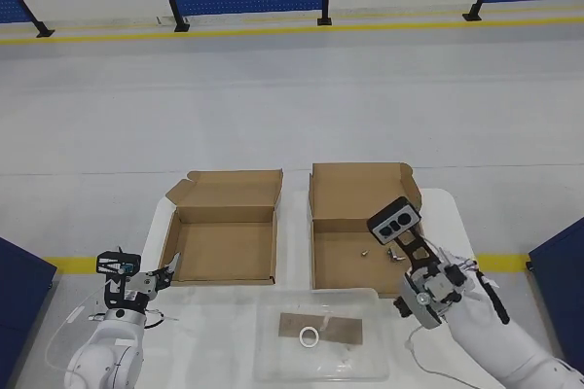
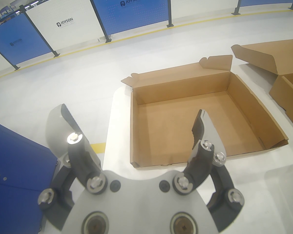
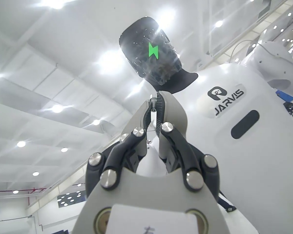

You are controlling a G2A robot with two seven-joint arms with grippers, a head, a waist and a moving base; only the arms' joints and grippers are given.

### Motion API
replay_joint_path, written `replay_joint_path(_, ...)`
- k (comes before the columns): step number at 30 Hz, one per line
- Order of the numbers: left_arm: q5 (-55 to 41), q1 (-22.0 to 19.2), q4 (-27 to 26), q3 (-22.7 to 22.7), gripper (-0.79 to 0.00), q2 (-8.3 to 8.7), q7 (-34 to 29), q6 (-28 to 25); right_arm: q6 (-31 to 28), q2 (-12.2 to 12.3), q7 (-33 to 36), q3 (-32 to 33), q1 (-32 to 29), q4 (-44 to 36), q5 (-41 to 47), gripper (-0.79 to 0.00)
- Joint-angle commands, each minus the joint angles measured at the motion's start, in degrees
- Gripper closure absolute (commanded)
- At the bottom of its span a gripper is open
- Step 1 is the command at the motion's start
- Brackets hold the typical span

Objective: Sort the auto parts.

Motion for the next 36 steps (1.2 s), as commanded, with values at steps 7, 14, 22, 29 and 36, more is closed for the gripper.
replay_joint_path(7, 0.0, 0.0, 0.0, 0.0, -0.785, 0.0, 0.0, 0.0, 2.39, -1.88, -0.85, -0.98, -1.77, 0.26, 2.7, 0.0)
replay_joint_path(14, 0.0, 0.0, 0.0, 0.0, -0.785, 0.0, 0.0, 0.0, 2.41, -1.95, -0.92, -0.97, -1.78, 0.31, 2.6, 0.0)
replay_joint_path(22, 0.0, 0.0, 0.0, 0.0, -0.785, 0.0, 0.0, 0.0, 1.58, -2.38, -9.01, 1.37, -4.04, -0.37, -4.31, 0.0)
replay_joint_path(29, 0.0, 0.0, 0.0, 0.0, -0.785, 0.0, 0.0, 0.0, 2.41, -2.93, -10.58, 3.2, -5.83, -0.81, -5.65, 0.0)
replay_joint_path(36, 0.0, 0.0, 0.0, 0.0, -0.785, 0.0, 0.0, 0.0, 3.76, -3.75, -9.34, 4.23, -6.58, -1.21, -6.1, 0.0)
